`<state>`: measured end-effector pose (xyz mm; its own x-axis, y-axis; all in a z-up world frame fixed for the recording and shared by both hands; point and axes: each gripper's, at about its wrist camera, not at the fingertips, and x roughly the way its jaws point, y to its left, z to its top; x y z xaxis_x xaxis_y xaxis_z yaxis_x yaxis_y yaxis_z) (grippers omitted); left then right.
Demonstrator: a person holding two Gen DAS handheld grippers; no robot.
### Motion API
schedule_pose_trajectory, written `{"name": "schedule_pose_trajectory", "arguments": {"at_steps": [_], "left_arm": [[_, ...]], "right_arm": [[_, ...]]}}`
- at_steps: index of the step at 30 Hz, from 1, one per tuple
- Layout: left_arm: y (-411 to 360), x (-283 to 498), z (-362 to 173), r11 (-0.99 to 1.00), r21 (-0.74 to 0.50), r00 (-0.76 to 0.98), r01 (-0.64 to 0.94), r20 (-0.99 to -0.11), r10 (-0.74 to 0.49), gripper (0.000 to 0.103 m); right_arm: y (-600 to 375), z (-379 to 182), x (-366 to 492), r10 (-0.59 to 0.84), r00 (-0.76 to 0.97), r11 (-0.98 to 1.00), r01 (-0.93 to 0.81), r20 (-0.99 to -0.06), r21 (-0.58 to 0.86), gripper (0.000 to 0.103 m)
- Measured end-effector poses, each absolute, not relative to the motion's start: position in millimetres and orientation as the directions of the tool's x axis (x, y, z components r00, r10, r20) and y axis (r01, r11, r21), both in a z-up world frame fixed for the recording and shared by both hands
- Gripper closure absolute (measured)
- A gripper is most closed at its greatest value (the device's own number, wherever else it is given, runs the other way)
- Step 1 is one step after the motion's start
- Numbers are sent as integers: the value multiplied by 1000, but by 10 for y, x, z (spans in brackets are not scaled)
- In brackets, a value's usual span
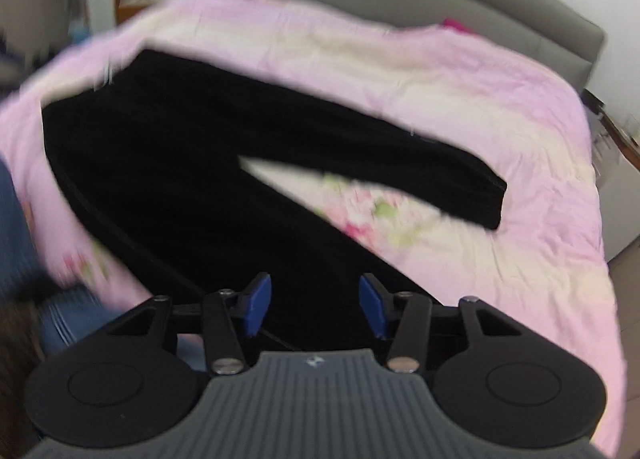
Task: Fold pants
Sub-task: 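Grasp the waistband with the left gripper while the right gripper grasps a pant leg hem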
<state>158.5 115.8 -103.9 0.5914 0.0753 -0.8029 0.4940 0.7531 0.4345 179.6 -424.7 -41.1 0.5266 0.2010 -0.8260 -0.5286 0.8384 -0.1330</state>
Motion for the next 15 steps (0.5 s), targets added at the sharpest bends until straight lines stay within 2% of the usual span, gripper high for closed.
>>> {"name": "schedule_pose_trajectory", "arguments": {"at_steps": [3, 8, 10, 13, 15], "left_arm": [[1279, 1757, -1255, 760, 414, 543, 501, -834, 96, 30], [1374, 1959, -1540, 769, 404, 468, 496, -870, 155, 30], [1389, 2016, -1597, 775, 398, 448, 490, -878, 168, 30], [1397, 2090, -1655, 778, 396, 418, 488, -888, 190, 30], [1387, 2155, -1696, 779, 401, 401, 482, -892, 211, 30]], "right_arm": [[-4515, -768, 2032, 119, 393, 782, -602, -912, -158, 58], [-4867, -1381, 2220, -43, 208, 685, -706, -977, -181, 59], [-5054, -1519, 2328, -79, 165, 707, -687, -983, -171, 50], [-5275, -1635, 2404, -92, 135, 721, -674, -987, -160, 47], [-5279, -1730, 2384, -105, 122, 665, -729, -987, -161, 45]]}}
